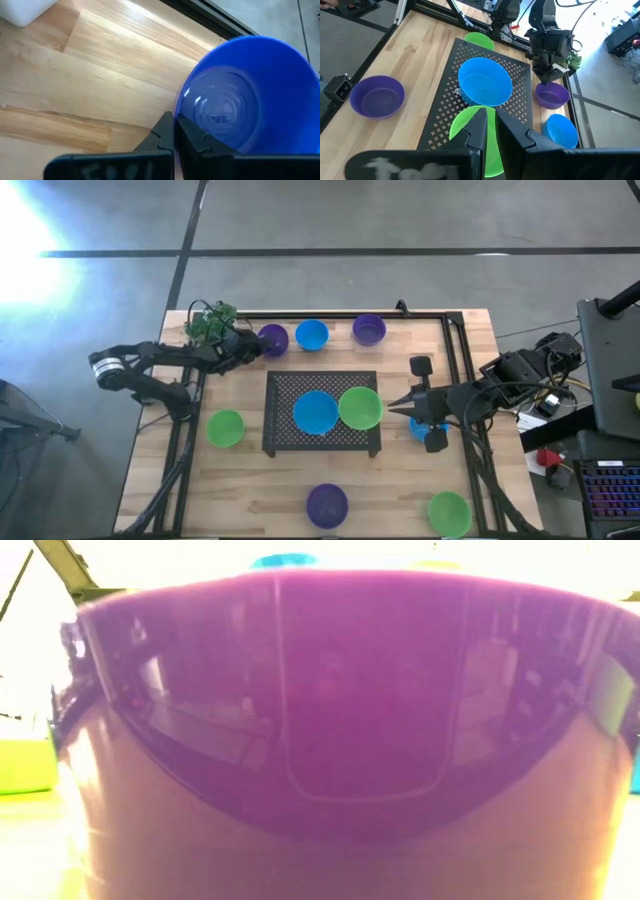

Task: Pick & Place Mini bowls
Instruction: Put the top left violet bowl on the shelf

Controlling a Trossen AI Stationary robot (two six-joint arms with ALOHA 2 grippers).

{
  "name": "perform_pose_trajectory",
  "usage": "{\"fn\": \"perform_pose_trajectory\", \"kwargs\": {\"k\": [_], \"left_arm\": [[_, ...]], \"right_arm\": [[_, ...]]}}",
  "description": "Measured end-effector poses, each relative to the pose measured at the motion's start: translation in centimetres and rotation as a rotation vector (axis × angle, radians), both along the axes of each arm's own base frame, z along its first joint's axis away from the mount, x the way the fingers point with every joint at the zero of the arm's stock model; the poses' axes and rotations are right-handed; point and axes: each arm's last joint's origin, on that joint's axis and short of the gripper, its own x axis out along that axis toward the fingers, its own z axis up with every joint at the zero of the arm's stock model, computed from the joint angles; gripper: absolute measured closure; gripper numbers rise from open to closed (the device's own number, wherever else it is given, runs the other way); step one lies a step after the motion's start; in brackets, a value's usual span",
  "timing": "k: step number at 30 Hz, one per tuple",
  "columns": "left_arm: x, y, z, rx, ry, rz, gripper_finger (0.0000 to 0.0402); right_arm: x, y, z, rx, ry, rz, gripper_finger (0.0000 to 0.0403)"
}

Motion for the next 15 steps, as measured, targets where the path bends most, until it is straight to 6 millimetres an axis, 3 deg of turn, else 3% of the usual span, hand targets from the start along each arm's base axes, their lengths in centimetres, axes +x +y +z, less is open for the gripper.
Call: {"fn": "perform_pose_trajectory", "kwargs": {"k": [8,15], "left_arm": [[-0.2,-0.1,0.9,0.048,0.001,-0.022,0.04],[-0.6,-0.4,4.4,0.167,-0.086,-0.063,0.0401]], "right_arm": [[0.0,0.0,0.0,0.0,0.0,0.0,0.0369],[0.0,0.0,0.0,0.0,0.0,0.0,0.0369]]}}
